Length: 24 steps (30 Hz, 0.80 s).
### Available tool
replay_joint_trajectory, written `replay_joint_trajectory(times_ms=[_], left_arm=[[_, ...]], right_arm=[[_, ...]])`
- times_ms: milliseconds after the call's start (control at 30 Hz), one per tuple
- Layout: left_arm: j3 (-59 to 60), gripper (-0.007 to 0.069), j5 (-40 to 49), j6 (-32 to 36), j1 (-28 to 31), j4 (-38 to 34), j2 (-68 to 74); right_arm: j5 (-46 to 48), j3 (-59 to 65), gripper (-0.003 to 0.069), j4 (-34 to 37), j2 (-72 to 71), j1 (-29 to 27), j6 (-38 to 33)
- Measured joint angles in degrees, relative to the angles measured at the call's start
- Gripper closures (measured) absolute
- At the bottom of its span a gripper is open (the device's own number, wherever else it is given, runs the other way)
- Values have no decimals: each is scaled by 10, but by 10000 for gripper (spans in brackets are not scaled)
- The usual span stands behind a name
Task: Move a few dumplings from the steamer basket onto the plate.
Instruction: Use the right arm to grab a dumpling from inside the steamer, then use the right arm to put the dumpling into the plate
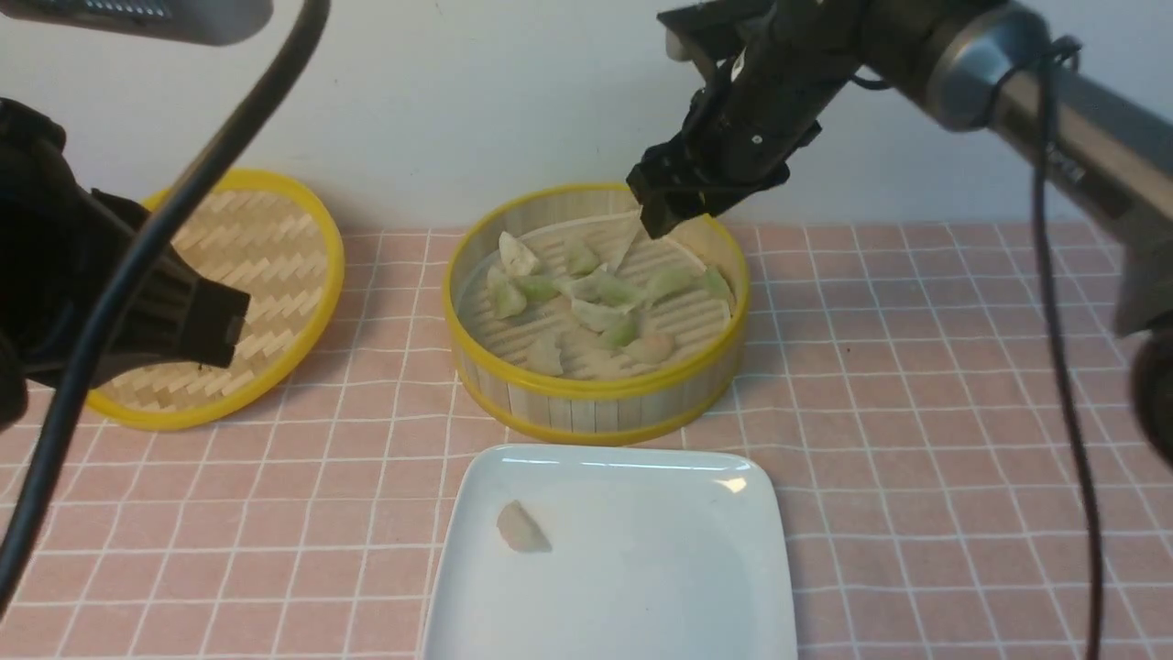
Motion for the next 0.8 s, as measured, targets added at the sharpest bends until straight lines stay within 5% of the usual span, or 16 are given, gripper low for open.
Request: replay_joint_trajectory(times_ms=[333,600,800], left_arm=[[25,631,0,0,0,4,0],[70,631,-22,0,0,4,1],[72,631,-26,0,0,4,2]], right_arm=[[0,339,232,51,-149,126,-5],[-53,377,230,31,-110,156,-3],[-73,358,83,27,-105,156,-2]])
